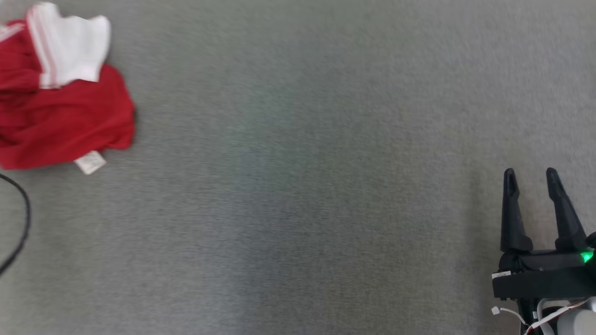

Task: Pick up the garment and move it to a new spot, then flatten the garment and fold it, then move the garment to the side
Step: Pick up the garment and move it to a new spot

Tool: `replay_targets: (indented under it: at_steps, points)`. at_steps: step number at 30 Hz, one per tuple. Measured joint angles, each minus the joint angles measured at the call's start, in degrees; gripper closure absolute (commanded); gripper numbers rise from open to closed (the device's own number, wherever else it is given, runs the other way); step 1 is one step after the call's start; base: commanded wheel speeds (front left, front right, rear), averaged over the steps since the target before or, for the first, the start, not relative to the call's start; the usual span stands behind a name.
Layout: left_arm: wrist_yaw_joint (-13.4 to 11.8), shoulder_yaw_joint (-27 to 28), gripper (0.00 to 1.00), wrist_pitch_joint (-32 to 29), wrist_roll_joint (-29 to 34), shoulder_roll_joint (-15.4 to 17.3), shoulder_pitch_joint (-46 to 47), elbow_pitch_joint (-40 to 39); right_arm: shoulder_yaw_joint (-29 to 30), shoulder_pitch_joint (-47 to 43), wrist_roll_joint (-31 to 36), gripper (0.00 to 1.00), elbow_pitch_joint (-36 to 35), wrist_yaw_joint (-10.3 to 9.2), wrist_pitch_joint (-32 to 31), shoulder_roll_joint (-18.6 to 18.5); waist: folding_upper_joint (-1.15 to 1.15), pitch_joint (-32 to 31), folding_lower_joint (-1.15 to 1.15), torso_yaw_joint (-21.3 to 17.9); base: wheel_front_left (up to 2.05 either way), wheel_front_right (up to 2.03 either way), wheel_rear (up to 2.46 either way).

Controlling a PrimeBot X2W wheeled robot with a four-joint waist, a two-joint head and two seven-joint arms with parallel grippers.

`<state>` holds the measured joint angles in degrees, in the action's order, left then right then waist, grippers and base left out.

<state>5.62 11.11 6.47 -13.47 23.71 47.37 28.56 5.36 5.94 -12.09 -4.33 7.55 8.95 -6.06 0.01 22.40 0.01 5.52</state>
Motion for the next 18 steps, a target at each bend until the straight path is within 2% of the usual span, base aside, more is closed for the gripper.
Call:
replay_targets:
  at_steps: [5, 14, 18]
  points:
    - [0.5, -0.5, 0.00, -3.6, -0.7, 2.6, 3.9, 7.5, 0.5, 0.3, 0.6, 0.00, -1.5, 0.00, 0.0, 0.0, 0.00, 3.9, 0.00, -2.7, 0.00, 0.00, 0.00]
    - [1.4, -2.2, 0.00, -9.1, -2.5, 5.1, 6.5, 18.8, 1.1, 0.7, 1.2, 0.00, -3.5, 0.00, -1.4, -0.2, 0.01, 8.1, 0.00, -5.5, 0.00, 0.00, 0.00]
    - [1.5, -3.6, 0.00, -15.0, -3.4, 5.5, 7.7, 24.2, 1.1, 0.8, 1.3, 0.00, -3.9, 0.00, -1.9, -0.5, 0.01, 8.2, 0.00, -5.9, 0.00, 0.00, 0.00]
